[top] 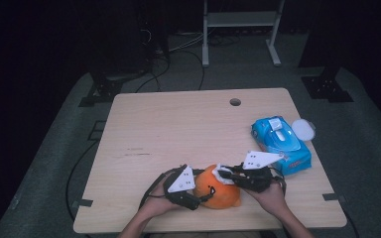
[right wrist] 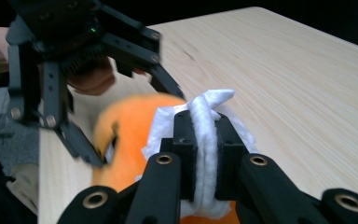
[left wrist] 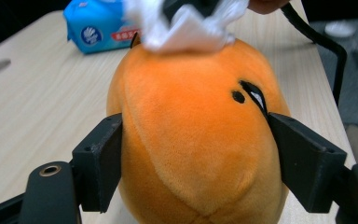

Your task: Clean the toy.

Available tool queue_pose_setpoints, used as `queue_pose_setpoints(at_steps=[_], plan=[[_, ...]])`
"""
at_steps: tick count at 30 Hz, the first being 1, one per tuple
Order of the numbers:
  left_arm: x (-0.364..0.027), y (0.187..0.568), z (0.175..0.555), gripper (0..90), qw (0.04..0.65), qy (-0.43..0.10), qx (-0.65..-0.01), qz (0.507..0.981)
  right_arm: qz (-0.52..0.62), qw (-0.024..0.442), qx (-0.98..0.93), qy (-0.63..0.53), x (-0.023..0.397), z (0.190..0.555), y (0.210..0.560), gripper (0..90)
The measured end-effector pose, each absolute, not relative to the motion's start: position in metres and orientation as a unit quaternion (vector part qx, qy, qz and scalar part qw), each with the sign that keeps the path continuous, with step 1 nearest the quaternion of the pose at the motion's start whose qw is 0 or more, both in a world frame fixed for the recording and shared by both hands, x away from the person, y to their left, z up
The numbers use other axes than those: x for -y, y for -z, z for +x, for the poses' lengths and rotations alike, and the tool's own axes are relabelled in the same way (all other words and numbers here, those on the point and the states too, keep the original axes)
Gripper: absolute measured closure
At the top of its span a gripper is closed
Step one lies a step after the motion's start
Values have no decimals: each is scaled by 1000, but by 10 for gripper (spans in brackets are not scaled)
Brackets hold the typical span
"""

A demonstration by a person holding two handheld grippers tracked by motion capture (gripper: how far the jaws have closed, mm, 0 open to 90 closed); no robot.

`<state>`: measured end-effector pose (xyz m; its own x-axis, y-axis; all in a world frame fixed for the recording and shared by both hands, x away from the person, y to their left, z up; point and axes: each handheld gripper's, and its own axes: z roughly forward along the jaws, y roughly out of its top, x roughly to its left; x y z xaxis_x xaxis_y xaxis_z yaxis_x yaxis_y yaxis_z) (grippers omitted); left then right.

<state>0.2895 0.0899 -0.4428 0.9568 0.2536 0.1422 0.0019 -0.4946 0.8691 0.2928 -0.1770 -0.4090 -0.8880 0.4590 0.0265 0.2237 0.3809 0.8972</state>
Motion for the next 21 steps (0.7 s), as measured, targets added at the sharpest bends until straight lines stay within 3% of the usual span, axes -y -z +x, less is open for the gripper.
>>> queue_pose_setpoints(at_steps=[2,3,6,10,17,19,20,21], plan=[[-91,443,292,224,499,-121,-83,854,213,115,-821,-516,180,293,410,815],[-90,442,294,137,503,-112,-94,852,222,115,-816,-521,184,294,411,815],[-85,437,296,85,506,-108,-102,850,221,116,-815,-523,178,293,411,815],[-90,441,295,234,504,-121,-97,850,199,114,-822,-522,166,291,412,813],[-105,447,305,250,511,-86,-143,843,226,113,-820,-514,189,294,419,812],[-103,446,305,227,513,-89,-141,842,229,112,-818,-515,189,294,420,813],[-102,445,304,115,514,-93,-140,841,229,114,-818,-516,186,294,421,813],[-97,441,302,76,516,-105,-133,840,230,116,-817,-516,182,293,420,813]])
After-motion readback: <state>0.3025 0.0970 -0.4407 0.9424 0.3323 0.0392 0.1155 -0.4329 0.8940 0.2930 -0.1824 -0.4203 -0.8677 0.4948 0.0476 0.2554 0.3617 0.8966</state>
